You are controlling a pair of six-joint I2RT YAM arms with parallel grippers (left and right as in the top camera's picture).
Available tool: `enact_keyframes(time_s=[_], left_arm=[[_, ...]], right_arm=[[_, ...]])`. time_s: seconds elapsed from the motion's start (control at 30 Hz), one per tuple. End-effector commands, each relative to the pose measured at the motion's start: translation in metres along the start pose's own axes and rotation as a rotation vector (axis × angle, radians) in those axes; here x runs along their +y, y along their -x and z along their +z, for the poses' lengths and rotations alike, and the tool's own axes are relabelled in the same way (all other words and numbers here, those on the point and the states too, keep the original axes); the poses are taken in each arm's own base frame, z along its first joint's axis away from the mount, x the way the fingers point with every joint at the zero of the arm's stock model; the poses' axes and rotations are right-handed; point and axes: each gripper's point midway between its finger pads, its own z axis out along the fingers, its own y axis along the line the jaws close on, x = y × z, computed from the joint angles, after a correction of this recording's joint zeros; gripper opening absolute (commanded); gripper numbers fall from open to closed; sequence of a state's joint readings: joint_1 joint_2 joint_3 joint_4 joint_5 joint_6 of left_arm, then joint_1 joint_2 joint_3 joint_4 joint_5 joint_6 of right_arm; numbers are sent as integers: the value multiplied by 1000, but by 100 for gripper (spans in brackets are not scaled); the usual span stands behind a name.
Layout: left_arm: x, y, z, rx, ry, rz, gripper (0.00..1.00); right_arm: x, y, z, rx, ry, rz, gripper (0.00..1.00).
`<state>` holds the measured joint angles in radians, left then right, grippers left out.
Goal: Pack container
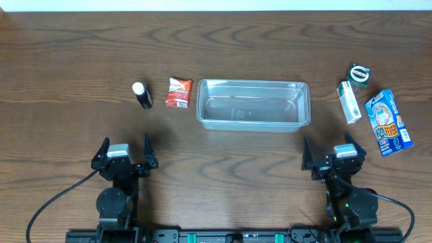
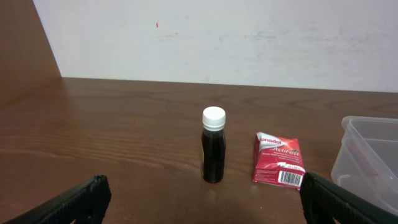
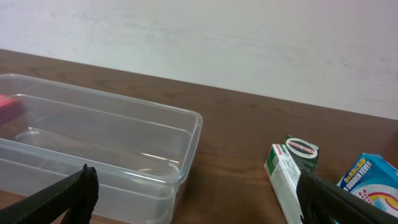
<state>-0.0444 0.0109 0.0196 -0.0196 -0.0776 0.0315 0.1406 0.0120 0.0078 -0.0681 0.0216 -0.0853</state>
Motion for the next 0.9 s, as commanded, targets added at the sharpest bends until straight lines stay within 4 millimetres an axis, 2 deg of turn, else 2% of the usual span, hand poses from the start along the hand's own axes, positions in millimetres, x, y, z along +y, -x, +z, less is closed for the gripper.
enact_keyframes(time_s=[0.0,0.13,0.27,0.7,0.87], left_arm=[[4,-9,1,20,18,23,98],[-4,25,-1,-105,-24,7,98],[-6,45,-6,-156,-34,-1,98],[-8,50,-7,-168,-45,-2,98],[-8,64,-11,-194,-46,-5,98]], right_arm=[[-1,-1,0,1,-5,-12,99],[-1,-1,0,1,-5,-13,99],[-1,-1,0,1,-5,-13,99],[-1,-1,0,1,-5,-13,99],[-1,-1,0,1,-5,-13,99]])
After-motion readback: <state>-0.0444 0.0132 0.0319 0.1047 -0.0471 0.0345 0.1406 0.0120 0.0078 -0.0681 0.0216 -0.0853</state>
